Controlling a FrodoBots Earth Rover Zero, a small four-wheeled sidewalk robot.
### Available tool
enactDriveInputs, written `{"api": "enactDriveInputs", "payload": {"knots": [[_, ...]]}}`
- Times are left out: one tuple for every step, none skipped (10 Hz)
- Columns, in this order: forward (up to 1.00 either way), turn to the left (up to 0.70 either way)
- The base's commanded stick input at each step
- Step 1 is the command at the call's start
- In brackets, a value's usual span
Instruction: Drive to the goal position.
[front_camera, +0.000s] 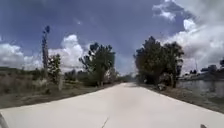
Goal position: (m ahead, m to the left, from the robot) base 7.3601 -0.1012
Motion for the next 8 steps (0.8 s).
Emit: {"api": "enactDriveInputs", "payload": {"knots": [[0.85,0.00],[0.85,0.00],[0.85,0.00],[0.85,0.00],[0.85,0.00],[0.85,0.00],[0.85,0.00],[0.85,0.00]]}}
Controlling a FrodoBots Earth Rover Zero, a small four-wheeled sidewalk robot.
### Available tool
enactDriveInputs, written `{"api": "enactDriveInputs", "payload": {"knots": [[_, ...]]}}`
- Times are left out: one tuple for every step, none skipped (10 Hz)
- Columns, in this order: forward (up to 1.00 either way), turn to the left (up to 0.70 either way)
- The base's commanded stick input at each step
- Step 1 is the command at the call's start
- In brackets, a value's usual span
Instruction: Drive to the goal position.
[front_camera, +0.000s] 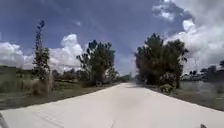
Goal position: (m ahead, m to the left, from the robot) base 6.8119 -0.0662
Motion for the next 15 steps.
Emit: {"api": "enactDriveInputs", "payload": {"knots": [[0.85,0.00],[0.85,0.00],[0.85,0.00],[0.85,0.00],[0.85,0.00],[0.85,0.00],[0.85,0.00],[0.85,0.00],[0.85,0.00],[0.85,0.00],[0.85,0.00],[0.85,-0.20],[0.85,-0.34],[0.85,-0.33],[0.85,0.00]]}}
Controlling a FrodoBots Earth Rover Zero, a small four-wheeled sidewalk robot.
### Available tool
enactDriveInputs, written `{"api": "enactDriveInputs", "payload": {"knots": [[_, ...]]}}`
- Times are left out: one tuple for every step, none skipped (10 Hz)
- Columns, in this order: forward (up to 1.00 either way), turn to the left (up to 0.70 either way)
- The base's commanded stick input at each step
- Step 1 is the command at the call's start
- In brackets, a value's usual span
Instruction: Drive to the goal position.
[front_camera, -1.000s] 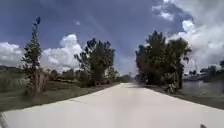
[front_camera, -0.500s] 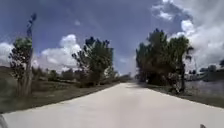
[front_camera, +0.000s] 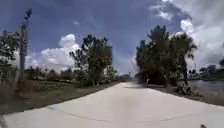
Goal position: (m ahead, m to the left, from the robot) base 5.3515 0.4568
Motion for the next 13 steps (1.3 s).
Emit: {"api": "enactDriveInputs", "payload": {"knots": [[0.85,0.00],[0.85,0.00],[0.85,0.00],[0.85,0.00],[0.85,0.00],[0.85,0.00],[0.85,0.00],[0.85,0.00],[0.85,0.00],[0.85,0.00],[0.85,0.00],[0.85,0.00],[0.85,0.00]]}}
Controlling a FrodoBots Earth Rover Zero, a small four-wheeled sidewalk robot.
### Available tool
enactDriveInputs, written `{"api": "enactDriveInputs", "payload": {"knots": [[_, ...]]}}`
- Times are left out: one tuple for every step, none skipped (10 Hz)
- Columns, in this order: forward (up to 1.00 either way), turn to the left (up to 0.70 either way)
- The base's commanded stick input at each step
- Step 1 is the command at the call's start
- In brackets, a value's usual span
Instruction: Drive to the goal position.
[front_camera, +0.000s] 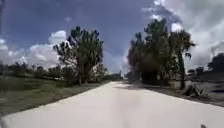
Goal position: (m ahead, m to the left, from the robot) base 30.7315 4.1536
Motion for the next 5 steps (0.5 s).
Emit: {"api": "enactDriveInputs", "payload": {"knots": [[0.85,0.00],[0.85,0.00],[0.85,0.00],[0.85,0.00],[0.85,0.00]]}}
